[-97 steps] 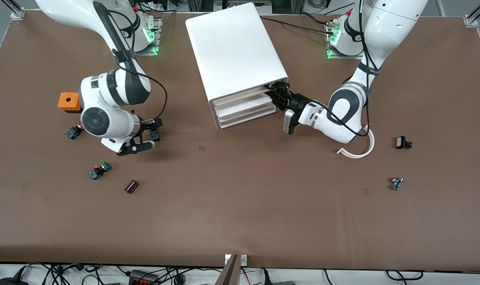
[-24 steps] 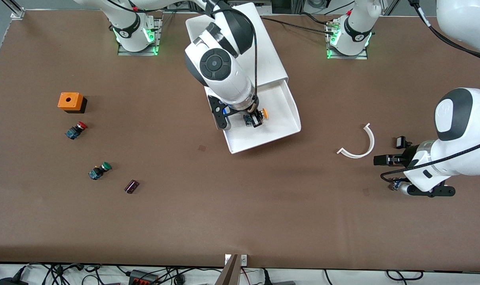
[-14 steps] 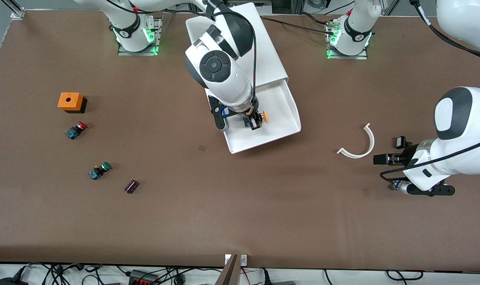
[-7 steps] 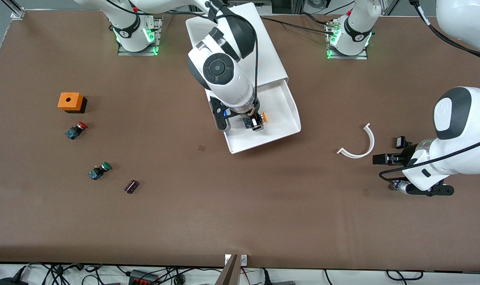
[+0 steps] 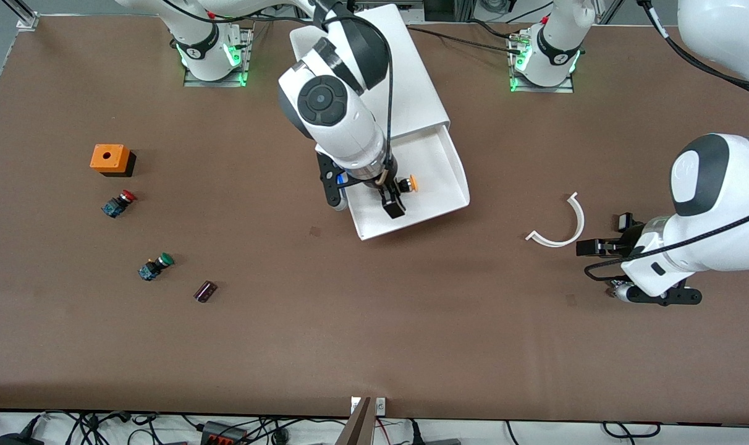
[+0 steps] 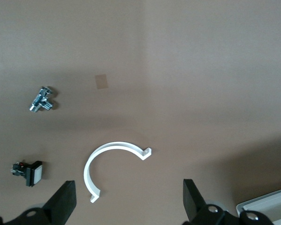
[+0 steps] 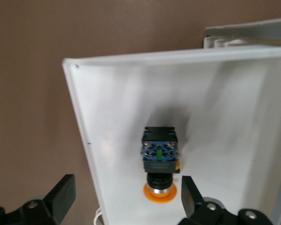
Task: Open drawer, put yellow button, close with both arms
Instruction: 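Withdraw the right gripper while the left gripper moves toward the drawer front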
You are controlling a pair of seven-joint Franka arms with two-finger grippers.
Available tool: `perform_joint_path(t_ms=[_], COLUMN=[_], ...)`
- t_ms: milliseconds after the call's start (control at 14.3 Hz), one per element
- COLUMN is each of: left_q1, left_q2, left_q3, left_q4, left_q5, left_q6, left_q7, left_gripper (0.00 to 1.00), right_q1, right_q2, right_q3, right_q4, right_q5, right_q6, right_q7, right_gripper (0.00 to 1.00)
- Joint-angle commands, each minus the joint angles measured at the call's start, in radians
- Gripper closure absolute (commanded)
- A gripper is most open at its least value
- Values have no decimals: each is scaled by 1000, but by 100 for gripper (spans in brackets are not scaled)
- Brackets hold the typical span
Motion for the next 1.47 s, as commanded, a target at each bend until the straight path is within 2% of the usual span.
perform_joint_path(t_ms=[0, 70, 210, 419, 489, 699, 978, 1397], left_q1=[-38, -61, -103, -152, -196, -262, -340, -419], left_q2=[-32, -30, -24, 3, 17, 46, 83, 108], left_q3=[-10, -10, -10, -12, -12, -12, -10, -12], left_q4=[-32, -32, -32, -32, -32, -30, -30, -32], left_q5=[1, 1, 1, -4, -4, -2, 0, -6], left_q6=[41, 65, 88, 171, 191, 266, 323, 352], left_q7=[-131, -169, -234, -329, -365, -458, -602, -680], left_gripper=[0, 0, 0, 0, 0, 0, 0, 0], right_q1=[-2, 1, -9, -28, -35, -86, -182, -339], right_q2=[-20, -43, -68, -92, -95, -96, -97, -122], right_q3=[-53, -84, -101, -160, -179, -184, -190, -190], right_q4=[5, 5, 0, -1, -1, -4, -4, -13], right_q5=[-17, -34, -79, -90, -90, -96, -102, -102], right_q6=[-24, -40, -137, -241, -264, -348, -354, -362], right_q7=[3, -39, -198, -426, -502, -711, -941, -1269], right_gripper=[0, 0, 0, 0, 0, 0, 0, 0])
